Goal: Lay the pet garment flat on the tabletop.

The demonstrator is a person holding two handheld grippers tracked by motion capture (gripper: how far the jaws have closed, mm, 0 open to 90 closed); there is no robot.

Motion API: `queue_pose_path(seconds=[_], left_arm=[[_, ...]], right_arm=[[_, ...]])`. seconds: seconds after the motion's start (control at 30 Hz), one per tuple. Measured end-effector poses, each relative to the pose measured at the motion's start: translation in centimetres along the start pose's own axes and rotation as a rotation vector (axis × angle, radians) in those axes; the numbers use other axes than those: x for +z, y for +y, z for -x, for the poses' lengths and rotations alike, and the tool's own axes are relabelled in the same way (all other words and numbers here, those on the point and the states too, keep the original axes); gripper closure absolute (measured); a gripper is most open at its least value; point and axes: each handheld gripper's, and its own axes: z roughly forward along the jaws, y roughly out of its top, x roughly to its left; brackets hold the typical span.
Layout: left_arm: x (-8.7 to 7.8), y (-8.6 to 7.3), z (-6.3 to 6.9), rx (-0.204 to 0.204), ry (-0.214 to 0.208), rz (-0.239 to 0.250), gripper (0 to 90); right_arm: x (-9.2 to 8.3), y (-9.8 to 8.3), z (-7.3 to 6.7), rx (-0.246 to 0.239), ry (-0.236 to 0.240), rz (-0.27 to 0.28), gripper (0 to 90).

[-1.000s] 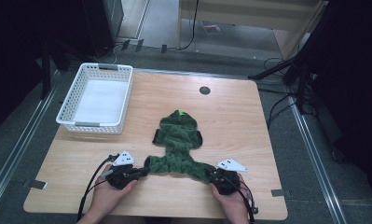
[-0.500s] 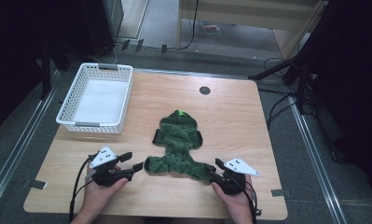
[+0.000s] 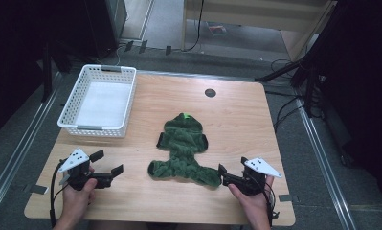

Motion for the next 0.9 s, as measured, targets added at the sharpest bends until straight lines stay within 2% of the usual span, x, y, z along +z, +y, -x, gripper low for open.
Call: queue_pose_path(seconds=[0.1,0.13,0.23,0.37,0.5,0.6,0.63,0.67,0.73,0.77,0.8,0.83,0.9], left_arm=[[-0.6,-0.1,-0.8,-0.012,0.018,0.009,0.0],[-0.9,-0.3,-1.3,-0.024,0.036,0.011,0.0],[-1.3,-0.4,-1.9,-0.036,0.051,0.011,0.0],[-2.2,-0.5,-3.0,-0.055,0.085,0.028,0.0],[-2.7,-0.6,-3.8,-0.054,0.115,0.031,0.0],[-3.1,-0.9,-4.9,-0.062,0.148,0.025,0.0],[-3.1,-0.9,-4.9,-0.062,0.148,0.025,0.0],[-3.3,-1.0,-5.6,-0.063,0.165,0.016,0.0],[-3.3,-1.2,-5.9,-0.064,0.173,0.015,0.0],[-3.4,-1.3,-6.2,-0.07,0.18,0.013,0.0],[-3.5,-1.3,-6.4,-0.072,0.187,0.012,0.0],[-3.7,-1.4,-6.7,-0.076,0.194,0.012,0.0],[-4.1,-1.5,-7.3,-0.093,0.205,0.021,0.0]], right_arm=[[-0.2,0.0,0.6,-0.005,0.008,-0.005,1.5],[-0.3,0.0,1.1,-0.002,0.011,-0.005,0.0],[-0.4,0.0,1.6,0.007,0.012,-0.002,0.0],[-0.5,0.0,2.5,0.015,-0.009,0.002,0.0],[-0.8,-0.2,3.5,0.01,-0.025,0.005,0.0],[-1.0,-0.4,4.8,0.021,-0.041,0.011,0.0],[-1.0,-0.4,5.2,0.018,-0.049,0.013,0.0],[-1.1,-0.5,5.6,0.026,-0.06,0.009,0.0],[-1.2,-0.6,6.1,0.026,-0.067,0.008,0.0],[-1.5,-0.9,6.8,0.033,-0.086,0.007,0.0],[-1.5,-0.9,6.8,0.033,-0.086,0.007,0.0],[-1.8,-1.2,7.6,0.031,-0.103,0.006,0.0],[-1.9,-1.4,8.0,0.032,-0.11,0.006,0.0]])
